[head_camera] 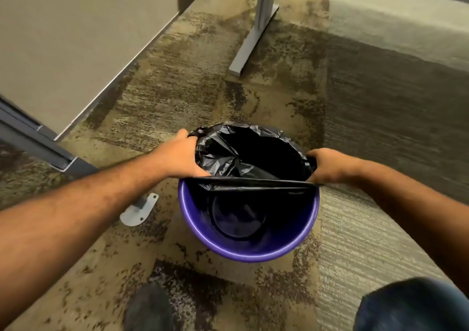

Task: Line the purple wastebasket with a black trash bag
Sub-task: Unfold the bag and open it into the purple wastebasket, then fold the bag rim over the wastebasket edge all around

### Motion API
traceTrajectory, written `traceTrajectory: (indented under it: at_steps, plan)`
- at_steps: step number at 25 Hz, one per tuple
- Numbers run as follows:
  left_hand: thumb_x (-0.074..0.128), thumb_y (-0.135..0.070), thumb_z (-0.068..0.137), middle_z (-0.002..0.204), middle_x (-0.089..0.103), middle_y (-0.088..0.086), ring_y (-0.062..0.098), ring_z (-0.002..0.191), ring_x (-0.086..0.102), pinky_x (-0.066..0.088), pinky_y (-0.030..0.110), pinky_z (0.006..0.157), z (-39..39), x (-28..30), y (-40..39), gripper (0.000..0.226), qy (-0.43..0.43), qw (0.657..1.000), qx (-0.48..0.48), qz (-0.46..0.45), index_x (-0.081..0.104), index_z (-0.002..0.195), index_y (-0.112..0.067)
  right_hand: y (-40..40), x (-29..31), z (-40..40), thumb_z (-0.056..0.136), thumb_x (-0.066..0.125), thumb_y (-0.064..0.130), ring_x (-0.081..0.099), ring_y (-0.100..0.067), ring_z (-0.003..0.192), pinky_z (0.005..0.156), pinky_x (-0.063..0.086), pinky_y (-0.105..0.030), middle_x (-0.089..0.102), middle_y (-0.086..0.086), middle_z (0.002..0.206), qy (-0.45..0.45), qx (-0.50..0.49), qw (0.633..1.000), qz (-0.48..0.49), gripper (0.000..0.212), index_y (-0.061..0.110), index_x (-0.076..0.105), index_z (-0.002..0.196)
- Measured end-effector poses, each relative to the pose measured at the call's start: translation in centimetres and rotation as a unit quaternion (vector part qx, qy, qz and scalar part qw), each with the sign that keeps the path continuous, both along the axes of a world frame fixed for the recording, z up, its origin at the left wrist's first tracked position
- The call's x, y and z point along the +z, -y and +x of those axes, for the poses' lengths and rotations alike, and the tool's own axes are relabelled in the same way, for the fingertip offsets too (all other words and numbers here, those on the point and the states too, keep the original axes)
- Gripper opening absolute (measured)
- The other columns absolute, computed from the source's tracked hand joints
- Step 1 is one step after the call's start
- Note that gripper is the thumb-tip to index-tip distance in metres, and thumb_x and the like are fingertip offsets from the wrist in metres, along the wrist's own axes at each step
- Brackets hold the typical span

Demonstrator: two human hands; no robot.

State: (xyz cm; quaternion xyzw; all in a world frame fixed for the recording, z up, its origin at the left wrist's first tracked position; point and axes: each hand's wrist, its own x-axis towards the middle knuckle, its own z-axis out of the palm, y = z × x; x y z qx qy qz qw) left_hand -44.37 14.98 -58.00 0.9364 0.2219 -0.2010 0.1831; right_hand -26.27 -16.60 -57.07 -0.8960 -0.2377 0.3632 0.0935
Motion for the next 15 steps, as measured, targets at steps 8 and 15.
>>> traceTrajectory:
  at_steps: [8,15]
  plan:
    - [0.086,-0.082,0.039,0.175,0.003,0.000,0.027,0.159,0.017,0.032,0.049,0.124,-8.5,2.7,2.0,0.155,-0.016,0.998,-0.025,-0.057,0.012,0.165,-0.031,5.0,2.6,-7.5,0.058,0.102,0.040,0.048,-0.035,0.144,0.116,0.049,-0.040,0.023,-0.007,0.163,0.045,0.001,0.997,0.064,0.158,0.032,-0.007,0.172]
    - [0.072,-0.036,0.089,0.146,0.057,-0.003,0.018,0.135,0.052,0.039,0.051,0.118,-10.8,5.1,6.2,0.054,0.167,0.848,-0.501,0.034,0.058,0.141,-0.030,6.5,2.9,-13.7,0.078,0.080,0.043,0.052,-0.020,0.126,0.091,0.046,-0.043,0.048,0.010,0.142,0.242,0.311,0.916,0.083,0.052,0.044,0.059,0.126]
